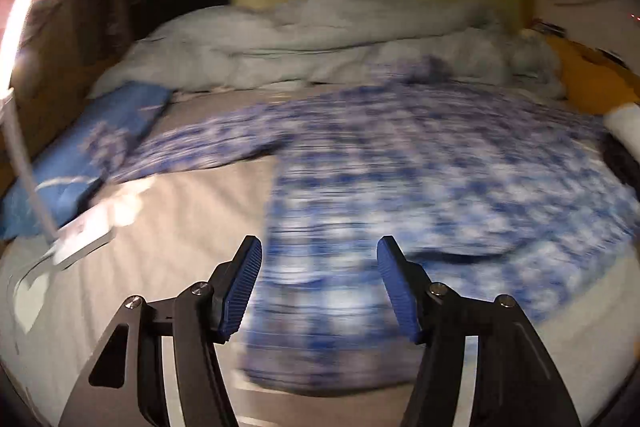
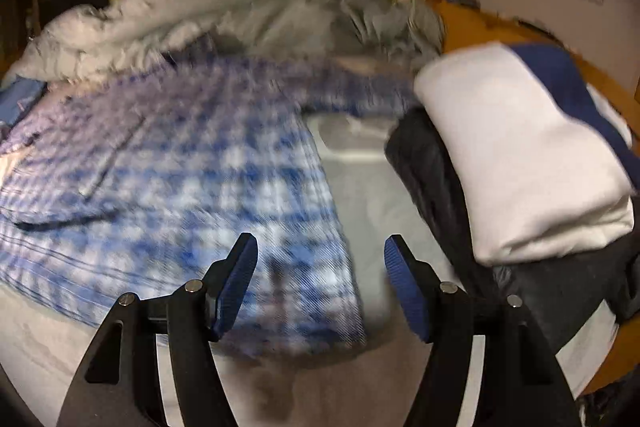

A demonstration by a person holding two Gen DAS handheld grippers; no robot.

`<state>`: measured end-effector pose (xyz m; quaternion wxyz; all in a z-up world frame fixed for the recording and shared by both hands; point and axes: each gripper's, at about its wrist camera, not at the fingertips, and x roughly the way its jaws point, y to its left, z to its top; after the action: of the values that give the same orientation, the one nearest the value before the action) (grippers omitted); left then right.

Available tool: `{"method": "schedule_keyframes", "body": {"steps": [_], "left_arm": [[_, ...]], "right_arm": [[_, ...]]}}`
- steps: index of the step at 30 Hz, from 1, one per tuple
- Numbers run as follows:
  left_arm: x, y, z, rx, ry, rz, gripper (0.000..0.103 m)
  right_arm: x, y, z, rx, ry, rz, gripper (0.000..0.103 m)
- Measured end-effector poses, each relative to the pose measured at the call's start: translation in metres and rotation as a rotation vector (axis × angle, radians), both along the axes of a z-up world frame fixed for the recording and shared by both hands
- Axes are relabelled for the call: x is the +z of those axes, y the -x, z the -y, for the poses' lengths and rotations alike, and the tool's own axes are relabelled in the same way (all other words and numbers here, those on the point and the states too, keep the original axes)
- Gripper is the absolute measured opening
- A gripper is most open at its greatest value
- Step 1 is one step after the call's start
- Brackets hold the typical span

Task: Fold large clothes

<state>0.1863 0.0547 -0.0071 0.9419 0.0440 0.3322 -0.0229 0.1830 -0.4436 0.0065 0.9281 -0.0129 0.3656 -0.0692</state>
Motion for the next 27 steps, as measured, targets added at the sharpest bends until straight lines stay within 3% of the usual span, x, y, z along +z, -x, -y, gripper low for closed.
{"method": "schedule_keyframes", "body": {"steps": [3,7,9,14,19,22,27], "left_arm": [[-0.006,-0.006,0.035,-0.102,0.051,-0.112,0.062],[-0.038,-0.036,0.075,-0.2,0.181,-0.316,0.062],[-0.052,-0.051,0.097,-0.216,0.168,-0.358,0.062],[-0.061,-0.084,0.132,-0.205,0.128,-0.336,0.062],[-0.069,-0.104,0.126,-0.15,0.138,-0.325,0.062],[-0.058,-0.094,0.116,-0.168,0.139,-0.279,0.062],[-0.029,-0.057,0.103,-0.185,0.045,-0.166,0.062]], "right_arm": [[0.004,0.0,-0.013,0.073,-0.039,0.014,0.069],[-0.006,-0.008,-0.03,0.124,-0.047,-0.059,0.069],[-0.013,-0.009,-0.027,0.122,-0.066,-0.093,0.069],[-0.019,-0.009,-0.012,0.071,-0.089,-0.115,0.071],[-0.02,-0.012,-0.001,0.046,-0.106,-0.127,0.072],[-0.018,-0.01,-0.004,0.056,-0.098,-0.117,0.072],[-0.01,-0.003,-0.015,0.105,-0.068,-0.065,0.072]]}}
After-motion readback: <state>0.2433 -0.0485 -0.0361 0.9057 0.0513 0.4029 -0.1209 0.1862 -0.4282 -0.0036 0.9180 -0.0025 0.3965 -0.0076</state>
